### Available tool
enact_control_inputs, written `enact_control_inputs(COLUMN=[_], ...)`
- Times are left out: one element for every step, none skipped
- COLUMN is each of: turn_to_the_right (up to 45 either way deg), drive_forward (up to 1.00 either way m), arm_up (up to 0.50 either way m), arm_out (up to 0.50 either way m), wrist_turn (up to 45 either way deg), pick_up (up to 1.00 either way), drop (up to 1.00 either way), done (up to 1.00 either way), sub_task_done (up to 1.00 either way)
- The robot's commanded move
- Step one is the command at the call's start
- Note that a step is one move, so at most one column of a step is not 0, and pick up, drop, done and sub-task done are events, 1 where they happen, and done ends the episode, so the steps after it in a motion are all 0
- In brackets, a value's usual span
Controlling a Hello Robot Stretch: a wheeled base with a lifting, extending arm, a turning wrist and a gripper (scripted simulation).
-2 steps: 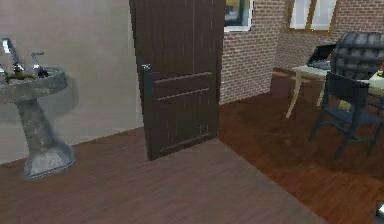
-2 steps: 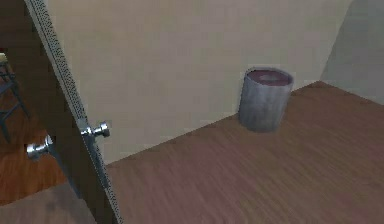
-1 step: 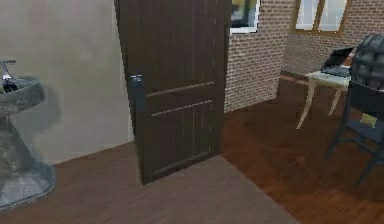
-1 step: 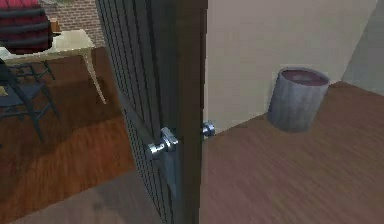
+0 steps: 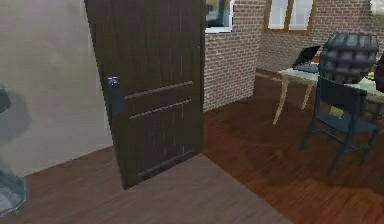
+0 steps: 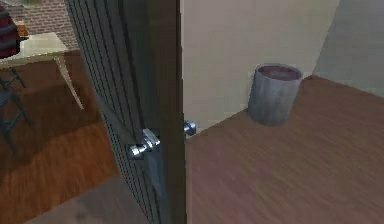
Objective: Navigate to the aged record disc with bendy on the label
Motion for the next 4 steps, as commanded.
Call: enact_control_inputs(turn_to_the_right=[0.0, 45.0, 3.0, 0.0], drive_forward=[0.35, 0.00, 0.00, 0.40], arm_up=[0.00, 0.00, 0.00, 0.00], arm_out=[0.00, 0.00, 0.00, 0.00], wrist_turn=[0.0, 0.0, 0.0, 0.0], pick_up=[0.00, 0.00, 0.00, 0.00], drop=[0.00, 0.00, 0.00, 0.00], done=[0.00, 0.00, 0.00, 0.00], sub_task_done=[0.00, 0.00, 0.00, 0.00])
